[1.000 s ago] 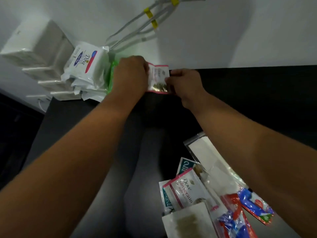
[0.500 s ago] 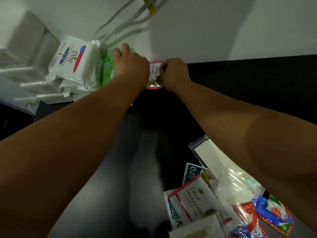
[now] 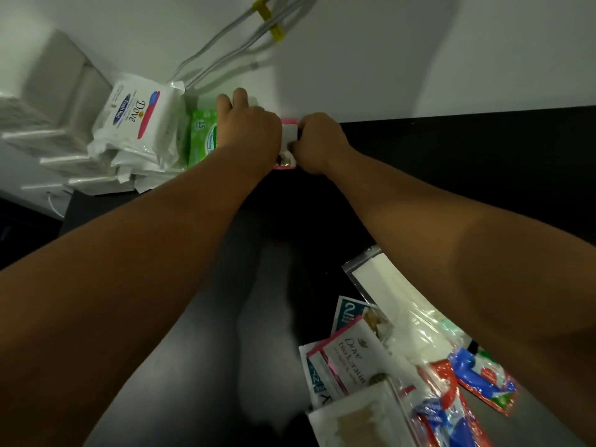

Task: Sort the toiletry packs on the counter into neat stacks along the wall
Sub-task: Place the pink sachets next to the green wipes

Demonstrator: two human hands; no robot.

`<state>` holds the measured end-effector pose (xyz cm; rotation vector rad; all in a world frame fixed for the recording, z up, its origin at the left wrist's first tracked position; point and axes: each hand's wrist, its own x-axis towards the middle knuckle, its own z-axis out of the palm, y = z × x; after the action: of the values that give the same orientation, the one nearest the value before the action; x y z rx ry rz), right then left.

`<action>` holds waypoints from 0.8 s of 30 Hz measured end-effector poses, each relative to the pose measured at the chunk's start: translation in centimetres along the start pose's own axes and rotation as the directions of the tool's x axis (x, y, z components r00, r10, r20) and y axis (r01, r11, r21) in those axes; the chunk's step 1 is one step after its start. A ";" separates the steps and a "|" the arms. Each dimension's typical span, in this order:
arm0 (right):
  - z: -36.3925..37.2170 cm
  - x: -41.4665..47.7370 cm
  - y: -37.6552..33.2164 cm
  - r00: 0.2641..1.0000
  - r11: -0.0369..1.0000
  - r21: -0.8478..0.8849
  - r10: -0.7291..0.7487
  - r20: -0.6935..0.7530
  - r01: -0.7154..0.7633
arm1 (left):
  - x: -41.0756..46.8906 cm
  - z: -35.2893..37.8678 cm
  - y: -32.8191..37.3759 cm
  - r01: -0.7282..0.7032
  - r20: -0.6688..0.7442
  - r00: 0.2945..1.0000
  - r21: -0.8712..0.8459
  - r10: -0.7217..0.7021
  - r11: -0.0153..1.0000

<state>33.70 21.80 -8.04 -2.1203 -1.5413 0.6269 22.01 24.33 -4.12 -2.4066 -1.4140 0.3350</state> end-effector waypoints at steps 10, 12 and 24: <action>-5.5 -13.3 1.1 0.991 0.995 0.068 -0.084 0.101 0.077 | -11.1 -1.9 3.1 -0.026 -0.186 0.976 -0.622 -0.116 0.783; -5.4 -16.1 1.8 0.987 0.993 0.075 -0.104 0.125 0.095 | -14.2 -1.5 4.2 -0.068 -0.226 0.966 -0.696 -0.129 0.714; -3.6 -28.1 6.2 0.945 0.991 -0.112 -0.027 0.327 0.067 | -26.9 0.9 9.1 0.131 0.300 0.946 -0.705 0.125 0.697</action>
<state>32.76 -7.13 -6.03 -2.1414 -1.8419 0.9253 16.03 -3.22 -7.61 -3.0757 -1.9917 0.1987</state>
